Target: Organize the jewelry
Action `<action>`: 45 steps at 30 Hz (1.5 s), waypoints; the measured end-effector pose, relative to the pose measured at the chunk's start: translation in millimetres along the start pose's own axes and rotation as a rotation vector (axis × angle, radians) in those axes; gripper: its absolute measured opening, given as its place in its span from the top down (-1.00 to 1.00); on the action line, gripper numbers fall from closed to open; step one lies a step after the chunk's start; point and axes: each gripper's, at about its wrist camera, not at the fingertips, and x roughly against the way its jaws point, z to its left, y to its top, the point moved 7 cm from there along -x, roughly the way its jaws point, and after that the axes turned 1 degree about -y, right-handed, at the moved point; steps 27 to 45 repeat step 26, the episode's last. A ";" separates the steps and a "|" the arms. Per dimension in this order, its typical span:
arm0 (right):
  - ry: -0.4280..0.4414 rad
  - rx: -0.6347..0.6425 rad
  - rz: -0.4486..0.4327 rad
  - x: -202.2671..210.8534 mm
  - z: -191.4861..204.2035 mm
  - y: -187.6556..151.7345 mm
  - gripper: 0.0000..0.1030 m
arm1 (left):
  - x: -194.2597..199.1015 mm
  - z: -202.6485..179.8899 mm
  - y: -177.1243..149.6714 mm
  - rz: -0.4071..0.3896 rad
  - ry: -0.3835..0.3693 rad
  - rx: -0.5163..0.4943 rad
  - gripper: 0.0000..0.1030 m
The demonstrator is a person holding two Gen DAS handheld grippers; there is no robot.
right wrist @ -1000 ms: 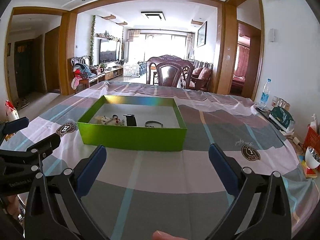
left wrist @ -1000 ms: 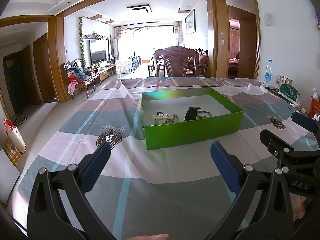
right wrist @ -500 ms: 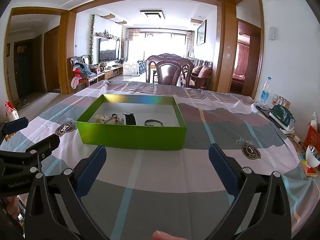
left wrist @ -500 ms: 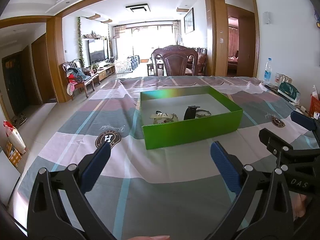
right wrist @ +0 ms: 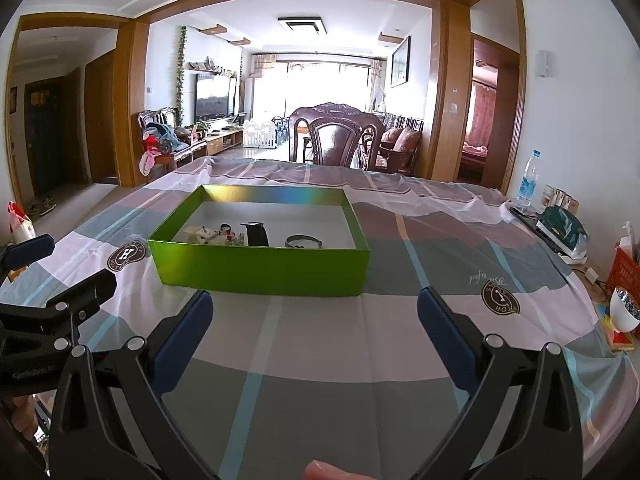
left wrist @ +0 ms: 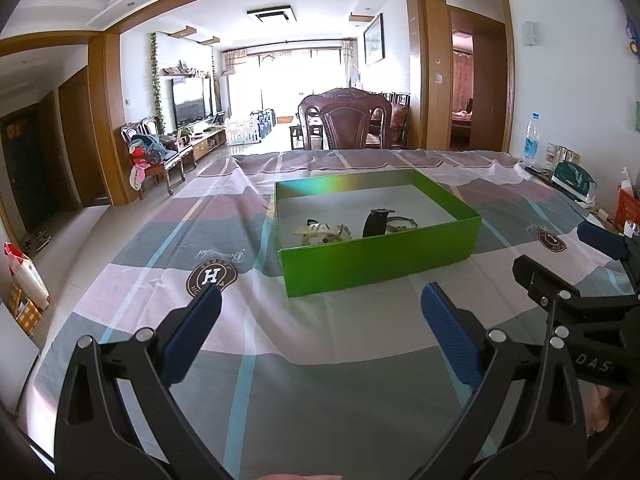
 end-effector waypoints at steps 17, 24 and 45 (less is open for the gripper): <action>0.001 -0.003 0.009 -0.7 -2.2 -0.6 -0.94 | 0.5 1.6 -1.6 0.002 0.007 -0.004 -0.92; 0.002 -0.004 0.016 -2.1 -1.3 -3.2 -0.94 | -1.2 0.9 -4.0 0.010 0.011 -0.005 -0.92; 0.005 -0.006 0.018 -3.2 -1.1 -3.9 -0.94 | -1.0 0.8 -4.4 0.011 0.012 -0.006 -0.92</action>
